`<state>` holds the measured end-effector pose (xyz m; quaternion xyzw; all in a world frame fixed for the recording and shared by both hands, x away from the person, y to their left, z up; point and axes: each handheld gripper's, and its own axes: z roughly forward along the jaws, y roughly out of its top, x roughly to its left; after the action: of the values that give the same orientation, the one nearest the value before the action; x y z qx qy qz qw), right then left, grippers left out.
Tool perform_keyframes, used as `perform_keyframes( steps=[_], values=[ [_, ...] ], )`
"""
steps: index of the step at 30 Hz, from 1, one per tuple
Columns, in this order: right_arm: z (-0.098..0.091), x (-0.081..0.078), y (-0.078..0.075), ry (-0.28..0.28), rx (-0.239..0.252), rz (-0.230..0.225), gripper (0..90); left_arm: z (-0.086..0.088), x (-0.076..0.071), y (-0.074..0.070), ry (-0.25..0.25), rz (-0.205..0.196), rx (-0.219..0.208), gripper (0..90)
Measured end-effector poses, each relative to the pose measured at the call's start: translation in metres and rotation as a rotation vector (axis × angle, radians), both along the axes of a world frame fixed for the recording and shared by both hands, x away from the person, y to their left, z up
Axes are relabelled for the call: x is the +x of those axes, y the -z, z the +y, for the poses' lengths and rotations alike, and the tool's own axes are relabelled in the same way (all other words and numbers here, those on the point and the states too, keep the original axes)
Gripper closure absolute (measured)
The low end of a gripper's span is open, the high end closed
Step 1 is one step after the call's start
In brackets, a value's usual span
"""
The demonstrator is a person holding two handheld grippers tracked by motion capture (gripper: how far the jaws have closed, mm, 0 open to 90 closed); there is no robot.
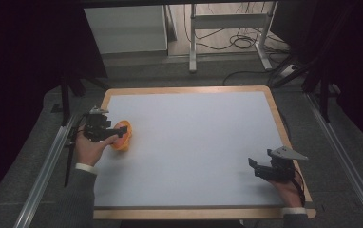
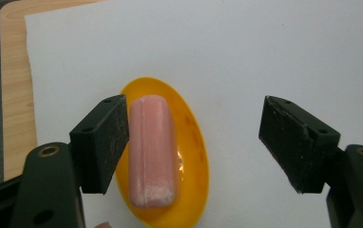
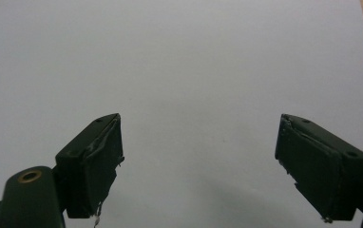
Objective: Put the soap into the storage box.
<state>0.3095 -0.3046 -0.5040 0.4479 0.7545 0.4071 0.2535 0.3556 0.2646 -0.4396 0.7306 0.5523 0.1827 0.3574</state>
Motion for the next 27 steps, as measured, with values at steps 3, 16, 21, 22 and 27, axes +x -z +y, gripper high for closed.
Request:
perform_keyframes(
  steps=[3,16,21,22,27],
  values=[
    [0.0,0.0,0.0,0.001,-0.001,0.0,15.8,-0.001,-0.008,-0.002,0.024,-0.009,-0.011,25.7],
    [0.002,0.0,-0.001,-0.005,-0.003,-0.002,15.8,-0.033,-0.05,0.001,0.175,-0.034,-0.026,25.5],
    [0.003,0.0,0.0,-0.006,-0.007,-0.001,15.8,-0.049,-0.059,0.011,0.227,-0.026,-0.04,25.2],
    [0.003,0.0,0.0,-0.007,-0.006,-0.001,15.8,-0.053,-0.06,0.014,0.238,-0.023,-0.041,25.2],
    [0.003,0.0,0.0,-0.009,-0.008,0.0,15.8,-0.07,-0.066,0.033,0.279,0.003,-0.045,25.0]
  ],
)
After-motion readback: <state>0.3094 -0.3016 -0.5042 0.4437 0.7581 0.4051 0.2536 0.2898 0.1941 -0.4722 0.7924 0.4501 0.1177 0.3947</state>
